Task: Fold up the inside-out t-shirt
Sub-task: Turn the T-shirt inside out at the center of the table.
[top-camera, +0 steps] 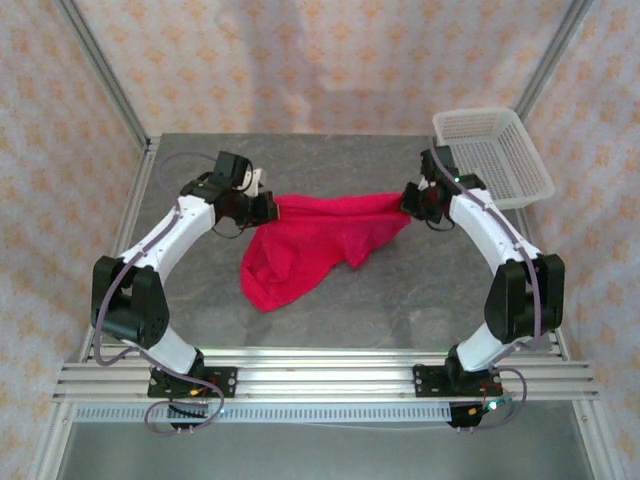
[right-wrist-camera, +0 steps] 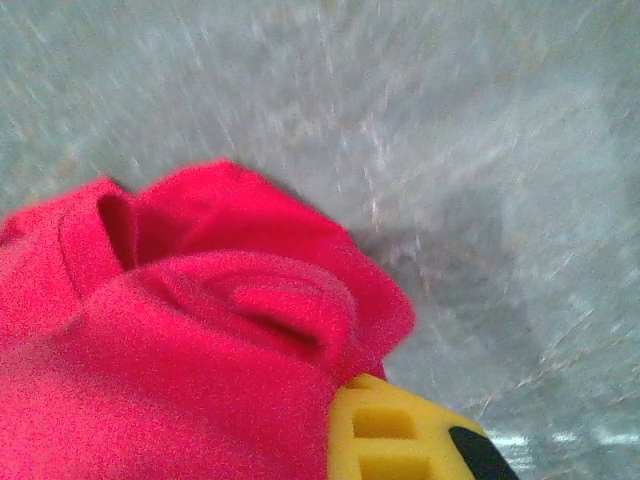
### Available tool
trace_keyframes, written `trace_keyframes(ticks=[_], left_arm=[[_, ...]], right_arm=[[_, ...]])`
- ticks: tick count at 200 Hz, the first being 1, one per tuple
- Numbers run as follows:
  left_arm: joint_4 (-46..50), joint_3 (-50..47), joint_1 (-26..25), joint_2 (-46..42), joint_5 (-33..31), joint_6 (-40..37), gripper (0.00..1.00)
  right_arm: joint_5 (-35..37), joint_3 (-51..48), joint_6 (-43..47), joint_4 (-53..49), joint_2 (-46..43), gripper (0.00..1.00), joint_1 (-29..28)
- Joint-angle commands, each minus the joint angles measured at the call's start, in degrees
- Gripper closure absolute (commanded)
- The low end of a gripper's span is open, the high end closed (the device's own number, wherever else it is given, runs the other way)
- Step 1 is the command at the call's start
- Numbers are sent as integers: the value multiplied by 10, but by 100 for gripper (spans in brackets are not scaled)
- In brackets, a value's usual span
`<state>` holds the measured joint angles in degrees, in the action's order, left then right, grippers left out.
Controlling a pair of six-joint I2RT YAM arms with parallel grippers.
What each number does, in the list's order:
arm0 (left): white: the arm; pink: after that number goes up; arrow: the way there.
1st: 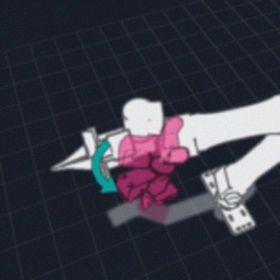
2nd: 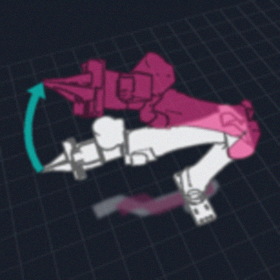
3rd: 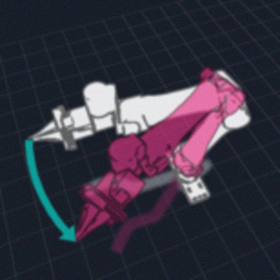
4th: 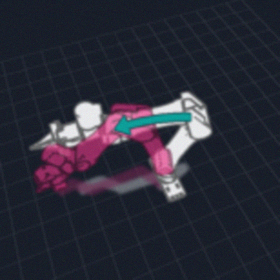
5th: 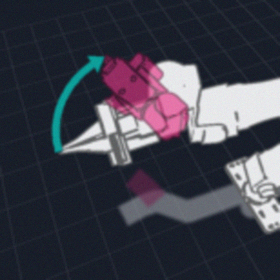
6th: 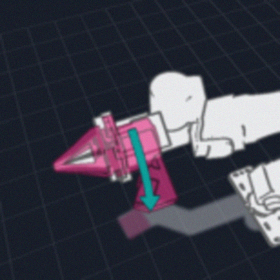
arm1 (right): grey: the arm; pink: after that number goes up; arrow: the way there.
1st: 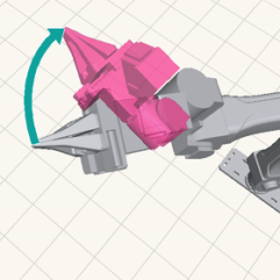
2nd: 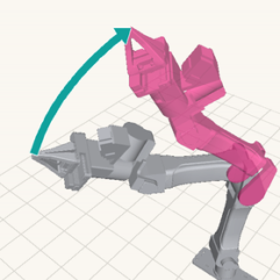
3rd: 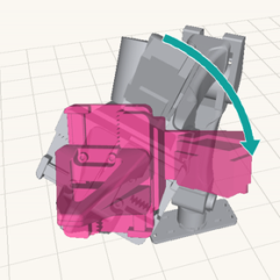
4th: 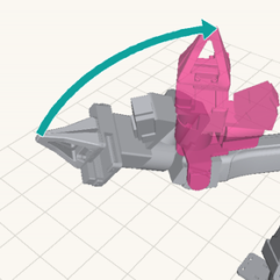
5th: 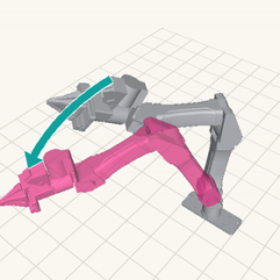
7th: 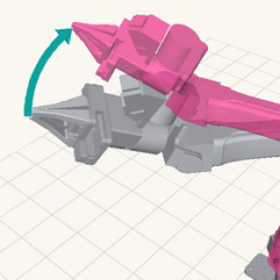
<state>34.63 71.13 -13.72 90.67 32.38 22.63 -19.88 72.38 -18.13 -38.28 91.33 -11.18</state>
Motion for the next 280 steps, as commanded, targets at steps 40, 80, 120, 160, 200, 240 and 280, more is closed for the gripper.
trace_keyframes(ticks=[40,80,120,160,200,240,280], left_arm=[[-24,-29,-84,5,-95,-48,69],[-174,-76,-162,-86,-105,-229,44],[-222,-51,-220,-19,-121,-373,35],[-219,12,-253,76,-162,-447,31],[-223,45,-261,138,-172,-475,29],[-199,98,-258,168,-215,-495,87],[-162,153,-249,184,-229,-492,100]], right_arm=[[-68,-70,0,58,27,100,-28],[-106,-115,9,122,-33,100,-32],[-104,-132,13,131,-54,100,-33],[-105,-134,15,125,-63,100,-33],[-102,-130,17,117,-67,100,-32],[-104,-129,26,109,-71,100,-33],[-102,-144,38,101,-77,100,-33]])
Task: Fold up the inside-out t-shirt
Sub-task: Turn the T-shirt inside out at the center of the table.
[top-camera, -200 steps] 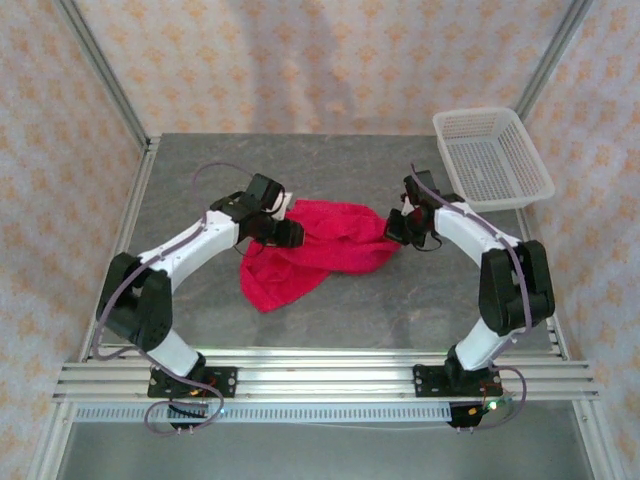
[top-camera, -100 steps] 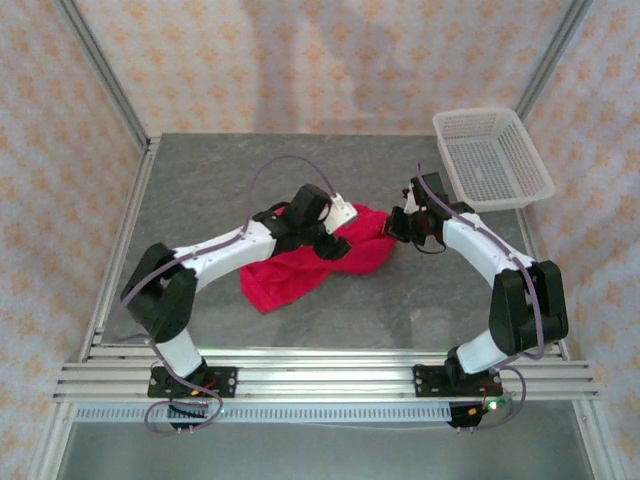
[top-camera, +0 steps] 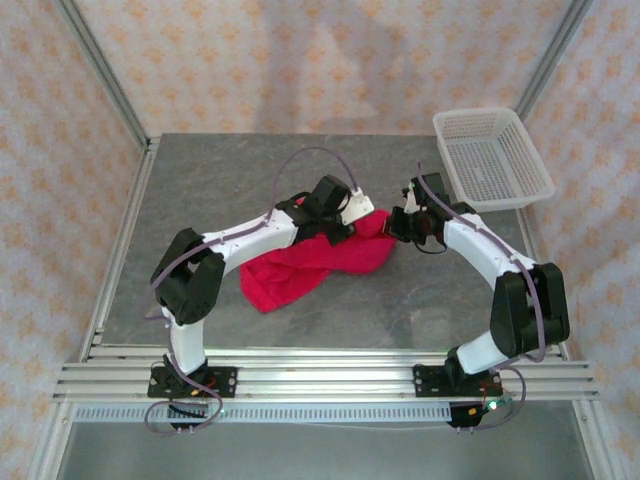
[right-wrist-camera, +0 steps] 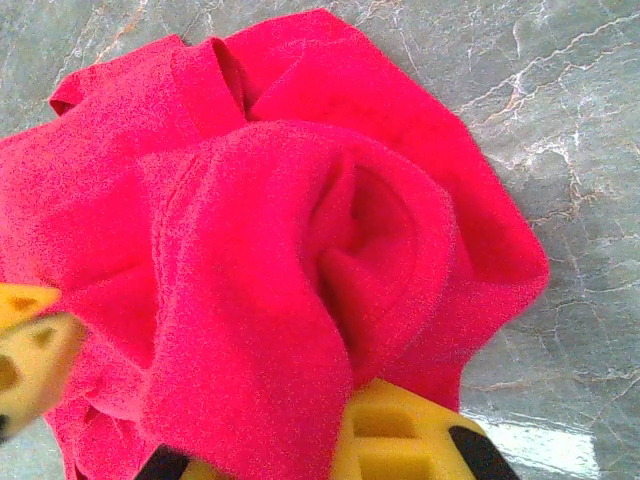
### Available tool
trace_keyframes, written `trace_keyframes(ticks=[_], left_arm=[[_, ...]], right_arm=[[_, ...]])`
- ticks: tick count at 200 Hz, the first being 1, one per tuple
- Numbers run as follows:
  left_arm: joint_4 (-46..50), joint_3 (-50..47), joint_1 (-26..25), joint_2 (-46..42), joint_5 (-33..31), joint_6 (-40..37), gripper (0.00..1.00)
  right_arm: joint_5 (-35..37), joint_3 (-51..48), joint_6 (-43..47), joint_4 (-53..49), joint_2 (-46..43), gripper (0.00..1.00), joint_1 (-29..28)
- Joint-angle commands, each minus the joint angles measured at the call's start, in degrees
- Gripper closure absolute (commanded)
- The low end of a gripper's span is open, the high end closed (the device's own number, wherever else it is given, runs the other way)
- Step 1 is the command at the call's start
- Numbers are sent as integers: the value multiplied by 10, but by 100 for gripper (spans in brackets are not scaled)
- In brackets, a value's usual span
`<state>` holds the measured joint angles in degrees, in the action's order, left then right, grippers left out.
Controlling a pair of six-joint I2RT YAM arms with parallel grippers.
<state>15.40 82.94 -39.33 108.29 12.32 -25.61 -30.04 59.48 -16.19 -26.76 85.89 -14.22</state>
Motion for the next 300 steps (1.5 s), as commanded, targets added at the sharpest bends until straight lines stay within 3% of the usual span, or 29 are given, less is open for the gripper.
trace_keyframes(ticks=[1,45,75,115,140,167,182,206,227,245,271,285,300], left_arm=[[31,36,7,8,-29,-9,100],[52,58,20,3,-18,21,100],[111,133,43,8,11,109,100],[237,304,88,97,67,255,100],[233,318,100,95,95,317,100],[208,267,92,69,132,349,100],[184,221,78,51,133,368,100],[149,164,62,33,135,405,100],[141,144,56,30,136,433,100],[131,132,52,24,134,444,100],[141,138,53,19,121,443,100],[154,154,55,18,116,448,100],[164,170,57,16,115,454,100]], right_arm=[[0,-16,18,-14,-23,100,-2],[51,-20,8,-13,-39,100,-2],[53,-10,6,13,-40,100,-3],[28,30,43,20,-9,100,-2],[66,22,51,-6,9,100,-2],[163,8,26,-36,13,100,-3],[174,11,2,-48,4,91,-8],[142,21,-80,-71,-27,62,-27],[143,12,-144,-81,-64,57,-51],[146,3,-176,-65,-90,62,-83],[130,-36,-220,53,-92,90,-132],[131,-47,-232,116,-65,100,-144],[136,-40,-240,159,-22,100,-147]])
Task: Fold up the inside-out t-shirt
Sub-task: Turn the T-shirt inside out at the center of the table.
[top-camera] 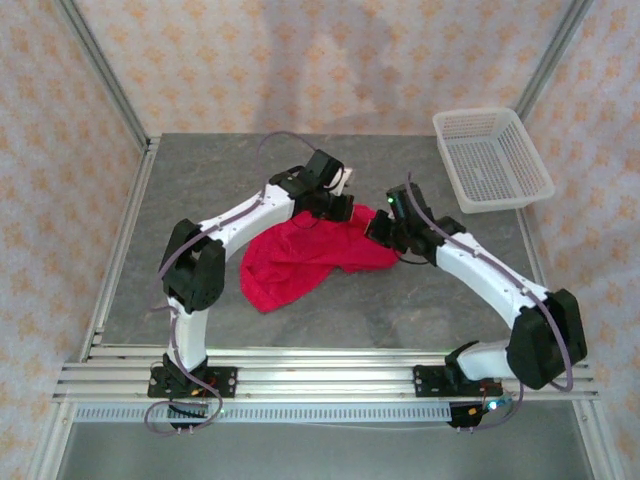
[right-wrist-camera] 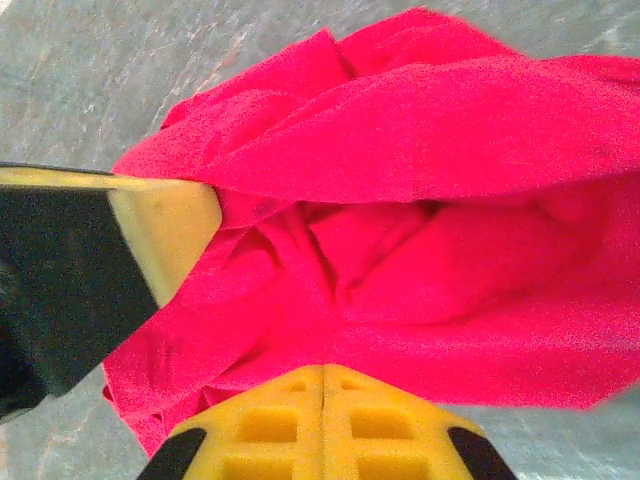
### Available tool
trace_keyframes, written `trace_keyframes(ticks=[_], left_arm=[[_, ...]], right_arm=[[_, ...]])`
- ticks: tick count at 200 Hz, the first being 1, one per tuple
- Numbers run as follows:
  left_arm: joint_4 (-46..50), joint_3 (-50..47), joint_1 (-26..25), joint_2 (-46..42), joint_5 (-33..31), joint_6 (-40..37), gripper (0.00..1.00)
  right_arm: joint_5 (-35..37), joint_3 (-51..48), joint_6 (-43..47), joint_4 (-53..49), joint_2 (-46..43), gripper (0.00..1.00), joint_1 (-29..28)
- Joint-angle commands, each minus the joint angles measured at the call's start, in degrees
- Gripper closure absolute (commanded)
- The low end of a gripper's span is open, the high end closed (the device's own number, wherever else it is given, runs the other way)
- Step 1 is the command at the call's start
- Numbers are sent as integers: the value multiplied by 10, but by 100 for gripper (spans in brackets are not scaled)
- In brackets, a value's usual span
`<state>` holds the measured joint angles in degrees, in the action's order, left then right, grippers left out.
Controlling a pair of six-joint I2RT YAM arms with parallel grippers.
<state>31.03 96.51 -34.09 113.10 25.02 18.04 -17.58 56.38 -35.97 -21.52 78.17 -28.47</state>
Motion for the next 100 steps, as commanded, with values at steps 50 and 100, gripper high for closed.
trace_keyframes(ticks=[50,100], left_arm=[[30,55,7,-75,-23,30,100],[28,53,6,-108,-12,38,100]], right_arm=[[152,67,-63,145,172,100,-6],[305,67,-149,129,178,72,-7]])
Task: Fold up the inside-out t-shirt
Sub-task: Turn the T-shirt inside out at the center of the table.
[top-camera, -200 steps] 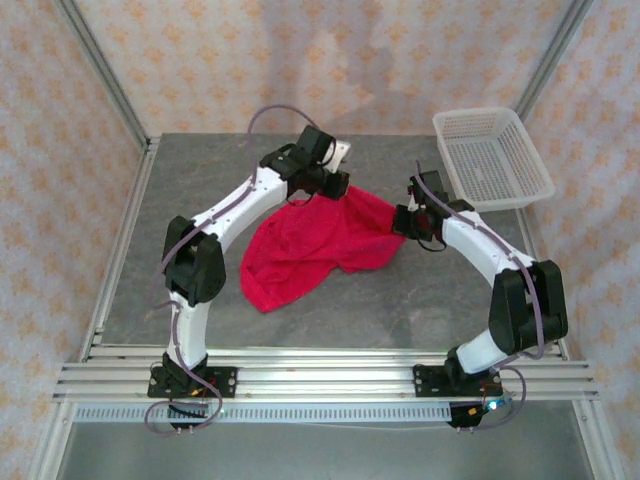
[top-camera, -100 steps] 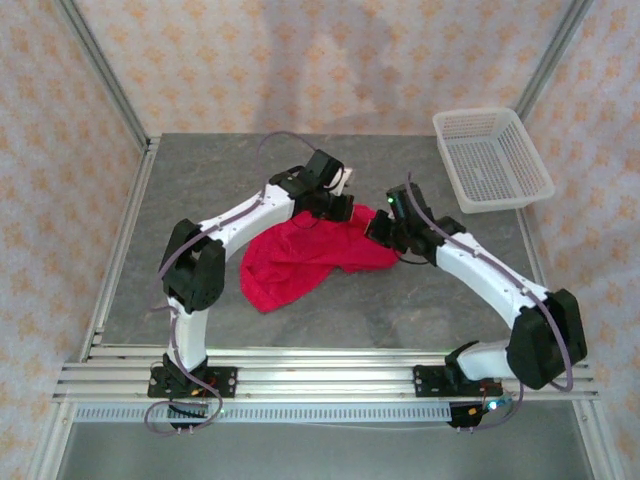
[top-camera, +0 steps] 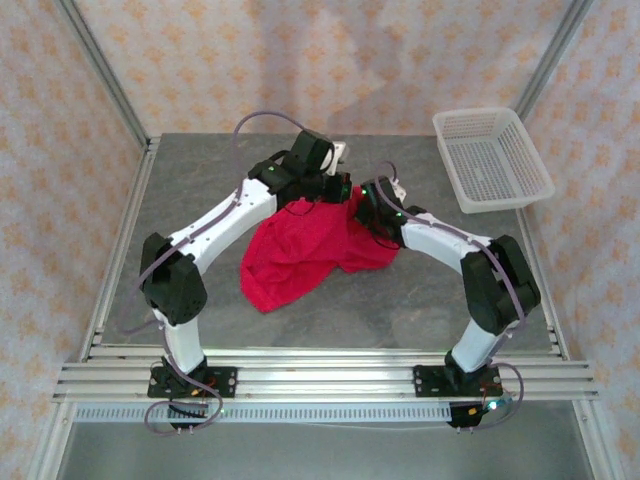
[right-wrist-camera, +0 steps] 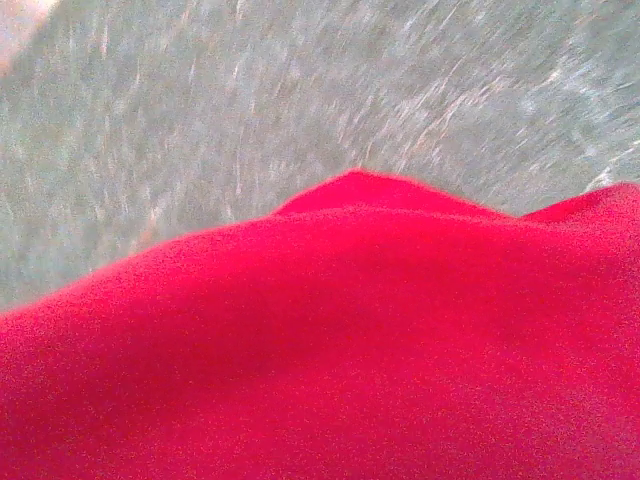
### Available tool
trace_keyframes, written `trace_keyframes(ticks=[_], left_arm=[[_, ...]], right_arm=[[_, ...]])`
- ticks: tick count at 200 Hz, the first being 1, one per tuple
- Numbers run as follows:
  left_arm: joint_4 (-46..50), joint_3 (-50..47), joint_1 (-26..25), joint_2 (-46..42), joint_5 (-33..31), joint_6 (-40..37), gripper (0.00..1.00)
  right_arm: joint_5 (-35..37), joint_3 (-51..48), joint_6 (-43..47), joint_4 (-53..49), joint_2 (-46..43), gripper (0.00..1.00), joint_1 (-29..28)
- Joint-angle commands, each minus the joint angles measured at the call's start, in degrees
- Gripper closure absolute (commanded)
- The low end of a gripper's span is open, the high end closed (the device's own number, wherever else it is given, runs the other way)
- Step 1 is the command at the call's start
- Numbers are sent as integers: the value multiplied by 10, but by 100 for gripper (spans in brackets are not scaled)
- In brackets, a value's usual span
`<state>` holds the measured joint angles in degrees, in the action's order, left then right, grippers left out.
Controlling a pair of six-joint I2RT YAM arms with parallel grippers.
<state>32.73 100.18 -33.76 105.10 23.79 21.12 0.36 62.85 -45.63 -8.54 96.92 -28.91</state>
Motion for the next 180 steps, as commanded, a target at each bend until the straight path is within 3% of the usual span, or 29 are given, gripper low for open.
trace_keyframes(ticks=[1,36,86,105,130,161,180], left_arm=[[12,16,3,-29,0,7,100],[11,7,3,-54,1,4,100],[3,-22,3,-84,-12,0,100],[-9,-36,2,-83,-8,5,100],[-26,-48,-2,-73,1,15,100],[-30,-48,-6,-66,0,17,100],[-28,-48,-7,-68,-1,16,100]], right_arm=[[128,2,-53,-2,-10,71,-3],[191,-3,-64,-40,-29,42,-3],[233,-11,-63,-87,-72,31,-1],[199,-15,-40,-75,-93,31,-1],[95,-12,-36,-54,-96,34,-2],[27,-25,-86,-11,-77,59,-8],[8,-13,-110,-3,-49,63,-11]])
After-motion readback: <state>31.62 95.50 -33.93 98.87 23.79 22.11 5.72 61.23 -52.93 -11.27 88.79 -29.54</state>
